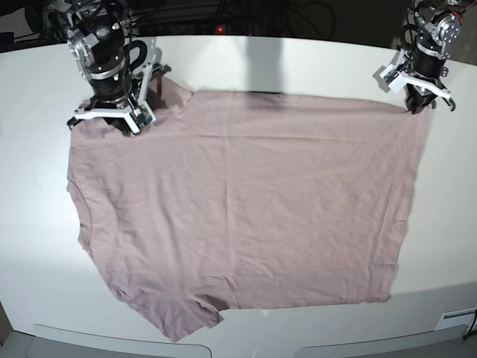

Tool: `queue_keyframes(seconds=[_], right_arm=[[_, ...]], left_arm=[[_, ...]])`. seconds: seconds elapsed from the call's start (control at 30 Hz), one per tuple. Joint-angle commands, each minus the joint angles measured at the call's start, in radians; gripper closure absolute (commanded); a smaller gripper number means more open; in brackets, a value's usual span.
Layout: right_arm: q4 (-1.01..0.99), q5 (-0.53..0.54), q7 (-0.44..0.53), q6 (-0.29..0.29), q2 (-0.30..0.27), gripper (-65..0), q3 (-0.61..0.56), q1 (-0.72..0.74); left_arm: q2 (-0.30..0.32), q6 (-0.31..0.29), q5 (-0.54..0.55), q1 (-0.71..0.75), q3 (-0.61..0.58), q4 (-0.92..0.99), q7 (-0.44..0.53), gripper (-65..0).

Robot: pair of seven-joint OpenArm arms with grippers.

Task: Fold the T-shirt properly
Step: 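Lift the shoulder edge with both grippers, raising the shirt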

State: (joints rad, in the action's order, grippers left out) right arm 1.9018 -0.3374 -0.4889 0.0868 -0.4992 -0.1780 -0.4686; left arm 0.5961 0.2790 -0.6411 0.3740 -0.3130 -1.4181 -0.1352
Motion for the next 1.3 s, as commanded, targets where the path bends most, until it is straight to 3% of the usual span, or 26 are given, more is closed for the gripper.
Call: queue_keyframes(seconds=[0.0, 0.1, 0.2, 0.57, 0.8, 1.17, 1.27], right_arm=[[0.017, -0.005, 0.016, -0.012, -0.013, 0.0, 0.008, 0.005], [0.017, 0.001, 0.009, -0.012, -0.013, 0.0, 0.008, 0.005], [0.017, 0.001, -0.007, -0.012, -0.013, 0.0, 0.008, 0.005], [0.017, -0.007, -0.017, -0.011, -0.013, 0.0, 0.008, -0.005], [0.018, -0.022, -0.016, -0.011, -0.013, 0.0, 0.008, -0.005], [0.018, 0.01, -0.016, -0.013, -0.01, 0.0, 0.008, -0.002], [0.018, 0.032, -0.016, -0.013, 0.018, 0.0, 0.008, 0.012]], left_arm=[[-0.027, 0.134, 0.039, -0.108, 0.018, -0.031, 0.09, 0.0], [-0.028, 0.102, 0.035, -0.108, 0.018, -0.031, 0.074, 0.0], [-0.024, 0.113, -0.066, -0.102, 0.018, -0.036, 0.017, 0.0], [0.127, 0.117, -0.123, 0.04, 0.018, -0.218, -0.141, 0.0], [0.169, 0.117, -0.118, 0.133, 0.018, -0.198, -0.099, 0.0], [0.169, 0.117, -0.117, 0.122, 0.018, -0.198, -0.099, 0.0], [0.167, 0.117, -0.087, 0.094, 0.018, -0.198, -0.099, 0.0]])
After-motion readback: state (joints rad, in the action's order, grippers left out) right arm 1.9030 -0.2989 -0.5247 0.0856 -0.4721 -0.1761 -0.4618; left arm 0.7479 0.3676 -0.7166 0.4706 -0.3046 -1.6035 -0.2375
